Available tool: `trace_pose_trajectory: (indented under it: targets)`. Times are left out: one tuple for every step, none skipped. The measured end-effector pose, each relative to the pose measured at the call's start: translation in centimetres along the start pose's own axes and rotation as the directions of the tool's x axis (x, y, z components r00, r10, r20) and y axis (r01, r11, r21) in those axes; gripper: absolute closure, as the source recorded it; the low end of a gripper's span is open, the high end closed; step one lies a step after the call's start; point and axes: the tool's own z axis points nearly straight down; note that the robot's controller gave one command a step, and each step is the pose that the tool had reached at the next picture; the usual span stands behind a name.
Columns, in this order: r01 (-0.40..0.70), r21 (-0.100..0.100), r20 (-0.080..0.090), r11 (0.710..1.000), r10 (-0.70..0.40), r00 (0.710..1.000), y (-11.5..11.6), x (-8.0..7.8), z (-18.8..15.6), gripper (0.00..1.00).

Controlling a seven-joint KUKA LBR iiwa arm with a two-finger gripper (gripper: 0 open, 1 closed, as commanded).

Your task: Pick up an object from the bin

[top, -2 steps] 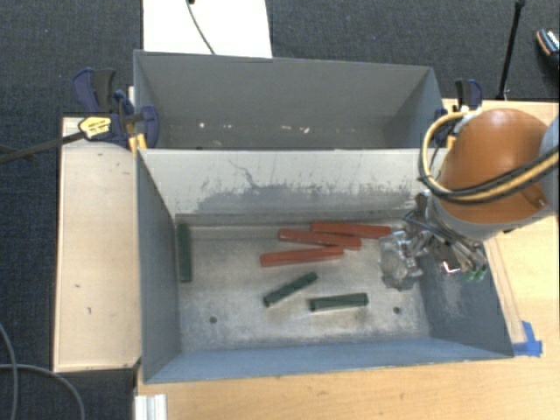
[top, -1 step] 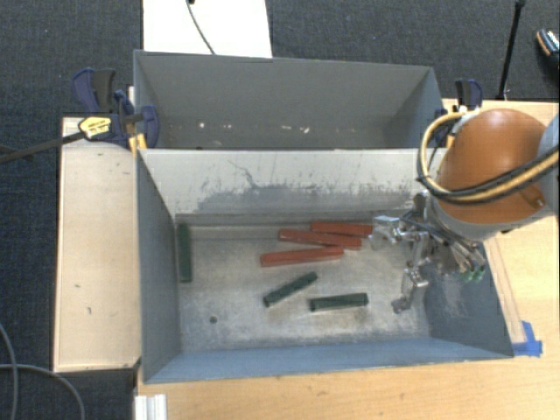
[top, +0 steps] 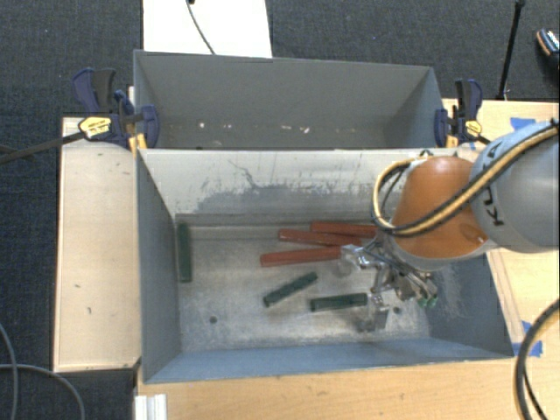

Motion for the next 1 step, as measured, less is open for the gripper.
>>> trace_pose_trajectory:
  targets:
    - [0.001,0.002,0.007,1.0,-0.001,1.0,-0.11,-0.15,-0.45,1.0]
